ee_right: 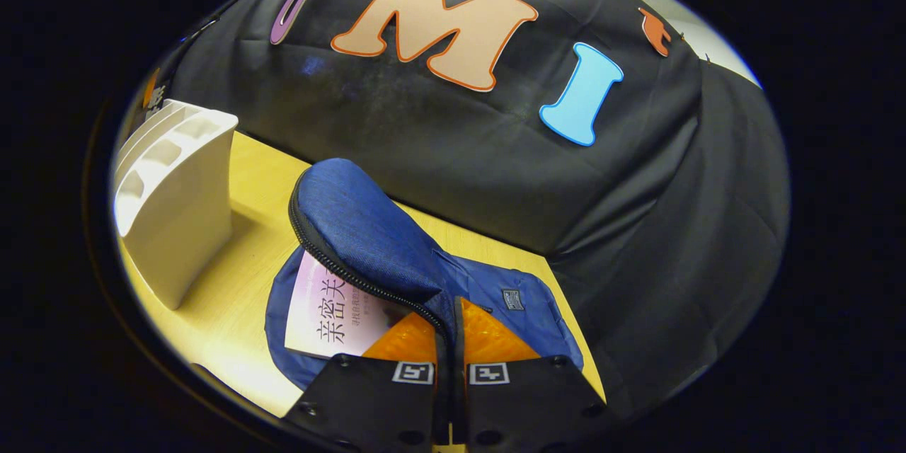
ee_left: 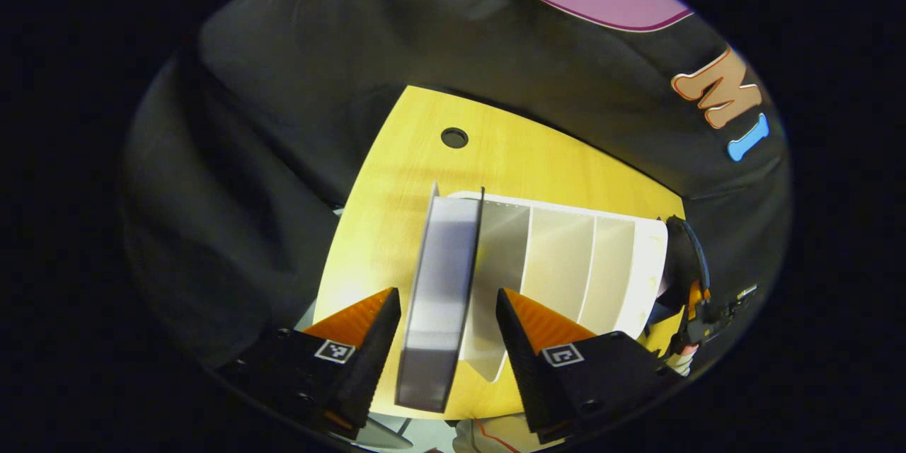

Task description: Open the schoolbag, grab two books from the bookshelf and put them into the schoolbag.

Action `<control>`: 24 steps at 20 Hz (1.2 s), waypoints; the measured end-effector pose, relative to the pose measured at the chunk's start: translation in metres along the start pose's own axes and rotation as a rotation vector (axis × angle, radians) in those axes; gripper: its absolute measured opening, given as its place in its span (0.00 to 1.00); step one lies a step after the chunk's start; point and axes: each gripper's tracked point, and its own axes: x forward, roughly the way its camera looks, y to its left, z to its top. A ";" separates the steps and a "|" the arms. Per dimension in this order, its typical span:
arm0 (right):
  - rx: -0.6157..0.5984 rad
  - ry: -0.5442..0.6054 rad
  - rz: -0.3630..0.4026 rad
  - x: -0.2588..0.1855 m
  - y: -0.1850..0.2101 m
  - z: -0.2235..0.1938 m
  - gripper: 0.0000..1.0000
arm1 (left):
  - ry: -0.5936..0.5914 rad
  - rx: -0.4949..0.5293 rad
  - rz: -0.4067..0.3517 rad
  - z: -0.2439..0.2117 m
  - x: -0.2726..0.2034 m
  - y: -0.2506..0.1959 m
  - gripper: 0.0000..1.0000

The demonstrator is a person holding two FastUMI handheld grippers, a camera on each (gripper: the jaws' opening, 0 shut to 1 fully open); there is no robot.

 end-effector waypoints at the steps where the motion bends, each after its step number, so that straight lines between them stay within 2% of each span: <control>1: -0.001 0.001 0.001 0.001 0.000 -0.001 0.05 | 0.012 0.017 0.021 0.000 0.002 0.002 0.78; 4: -0.005 0.002 0.006 0.000 0.002 -0.001 0.05 | 0.038 0.045 0.051 0.001 0.003 0.002 0.54; 6: -0.005 0.004 0.008 0.000 0.003 -0.001 0.05 | 0.056 0.054 0.065 0.002 0.002 0.003 0.59; 8: 0.001 0.004 0.006 0.000 0.002 -0.001 0.05 | 0.077 0.053 0.063 0.001 0.005 0.000 0.48; 9: 0.003 0.004 0.005 -0.001 0.001 -0.001 0.05 | 0.094 0.049 0.063 -0.001 0.009 -0.002 0.45; 12: 0.004 0.004 0.009 -0.001 0.001 -0.001 0.05 | 0.137 0.032 0.062 -0.008 0.019 -0.009 0.43; 18: 0.005 0.002 0.012 -0.001 0.001 -0.001 0.05 | 0.161 0.080 0.044 -0.010 0.028 -0.023 0.42; 21: 0.002 0.001 0.015 0.000 0.001 -0.002 0.05 | 0.165 0.131 0.088 -0.011 0.031 -0.019 0.40; 24: -0.001 -0.001 0.017 -0.001 0.001 -0.001 0.05 | 0.175 0.109 0.124 -0.014 0.029 -0.018 0.38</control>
